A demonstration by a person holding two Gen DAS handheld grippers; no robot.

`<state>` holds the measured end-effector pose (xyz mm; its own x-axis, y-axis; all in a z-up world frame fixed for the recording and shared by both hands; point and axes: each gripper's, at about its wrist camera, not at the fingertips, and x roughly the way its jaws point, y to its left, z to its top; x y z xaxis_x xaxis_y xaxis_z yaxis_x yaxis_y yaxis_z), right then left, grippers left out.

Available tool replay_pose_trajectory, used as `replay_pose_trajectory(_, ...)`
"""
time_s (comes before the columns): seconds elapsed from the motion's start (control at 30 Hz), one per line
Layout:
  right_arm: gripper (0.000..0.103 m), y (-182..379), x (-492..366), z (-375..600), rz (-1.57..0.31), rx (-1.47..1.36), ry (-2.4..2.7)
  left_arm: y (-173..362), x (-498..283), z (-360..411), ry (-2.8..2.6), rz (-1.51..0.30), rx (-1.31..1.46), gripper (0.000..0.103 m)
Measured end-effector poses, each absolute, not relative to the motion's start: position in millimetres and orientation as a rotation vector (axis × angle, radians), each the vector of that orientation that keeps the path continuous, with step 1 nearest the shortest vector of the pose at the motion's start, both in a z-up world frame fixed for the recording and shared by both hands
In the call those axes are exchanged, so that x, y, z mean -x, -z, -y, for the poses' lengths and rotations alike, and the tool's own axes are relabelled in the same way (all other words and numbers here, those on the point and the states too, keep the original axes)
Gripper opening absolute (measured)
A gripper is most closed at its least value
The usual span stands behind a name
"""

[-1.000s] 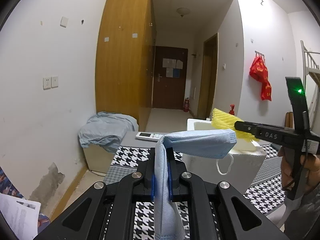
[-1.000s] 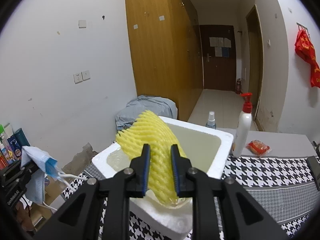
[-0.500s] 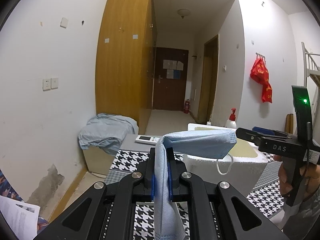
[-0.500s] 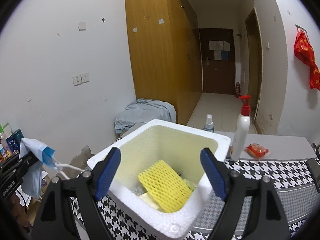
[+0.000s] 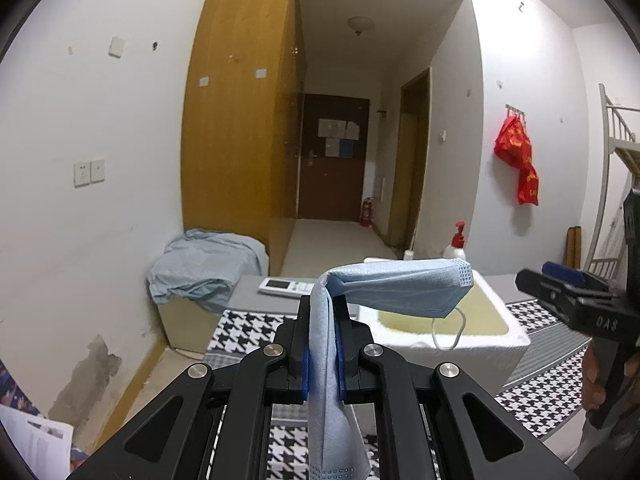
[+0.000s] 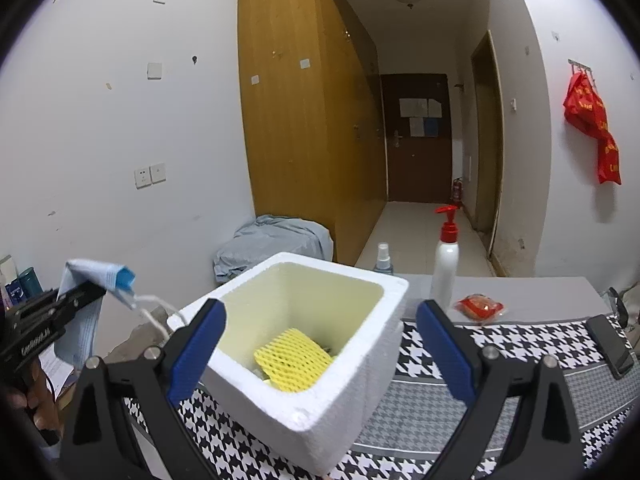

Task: Organize soft objects
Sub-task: 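Withdraw the right tool while the left tool moves the mask over the box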

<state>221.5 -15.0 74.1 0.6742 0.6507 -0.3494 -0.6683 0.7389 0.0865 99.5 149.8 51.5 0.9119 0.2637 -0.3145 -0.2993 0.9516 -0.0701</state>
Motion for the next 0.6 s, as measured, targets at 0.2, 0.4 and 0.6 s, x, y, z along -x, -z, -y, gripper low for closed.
replay_pose_trajectory(0.2, 0.098, -71.1, -216.1, 26.3, -0.366, 0.061, -0.712, -56.9, -114.5, -143.9, -0.242, -0.322, 0.119, 0.01)
replay_pose_trajectory(0.4, 0.099, -65.7, -212.4, 39.4, -0.368, 0.066, -0.684, -59.2, -134.4, -139.8, -0.207, -0.349, 0.108, 0.01)
replay_pose_trajectory(0.6, 0.1, -63.4, -208.9, 52.8, -0.358, 0.075, -0.648, -62.6, -155.6, -134.9, -0.171, -0.377, 0.089, 0.01)
